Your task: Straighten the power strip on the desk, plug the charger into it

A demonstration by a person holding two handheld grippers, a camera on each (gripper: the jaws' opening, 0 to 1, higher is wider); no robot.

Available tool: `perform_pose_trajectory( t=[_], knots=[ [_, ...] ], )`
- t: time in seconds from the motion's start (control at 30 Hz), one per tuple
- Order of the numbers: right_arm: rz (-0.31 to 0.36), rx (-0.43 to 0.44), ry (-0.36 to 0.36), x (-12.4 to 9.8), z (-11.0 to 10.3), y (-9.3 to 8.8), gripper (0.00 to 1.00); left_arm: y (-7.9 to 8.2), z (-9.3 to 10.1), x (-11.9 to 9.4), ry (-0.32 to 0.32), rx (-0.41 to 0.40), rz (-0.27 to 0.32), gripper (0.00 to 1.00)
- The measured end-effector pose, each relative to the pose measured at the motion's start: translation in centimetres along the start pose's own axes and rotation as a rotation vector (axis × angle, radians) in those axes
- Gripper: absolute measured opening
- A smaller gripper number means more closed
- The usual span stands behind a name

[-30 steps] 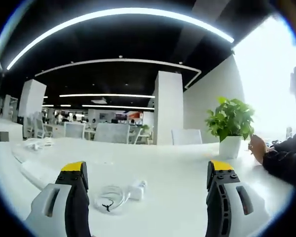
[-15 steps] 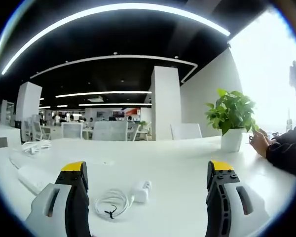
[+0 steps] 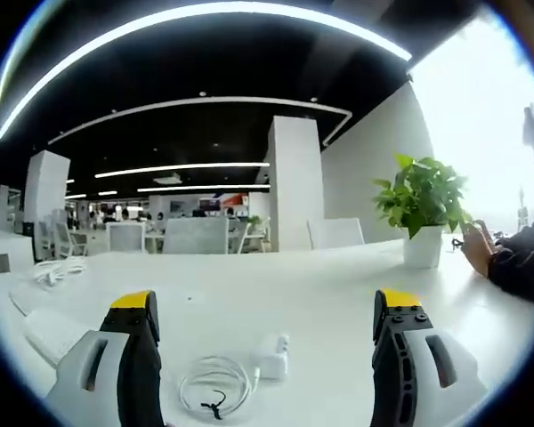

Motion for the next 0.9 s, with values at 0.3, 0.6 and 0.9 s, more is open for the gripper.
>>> perform_pose_trajectory(
  t=[0.3, 0.6, 0.9],
  knots=[
    [0.009, 0.0, -0.047, 0.6, 0.3, -0.2, 0.99, 0.2, -0.2, -0.3, 0.013, 0.001, 0.005, 0.99],
    [0.011, 0.021, -0.082, 1.4, 0.3, -0.4, 0.99, 0.2, -0.2, -0.3, 0.009, 0.001, 0.004, 0.99],
    [0.025, 0.001, -0.105, 2.4, 0.0, -0.6, 0.99, 0.2, -0.4, -0.5, 0.021, -0.002, 0.005, 0.99]
  ],
)
Point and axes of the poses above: the point that each gripper's makers call its tool centre point, and the gripper's own axes: x roughly forward along the fingers, z roughly to its right, y roughly out of its top, the point moved 8 cm from there along -x, roughly backward along the fingers, and after that the axes turned 1 degree about -x, right-handed, at the moved point
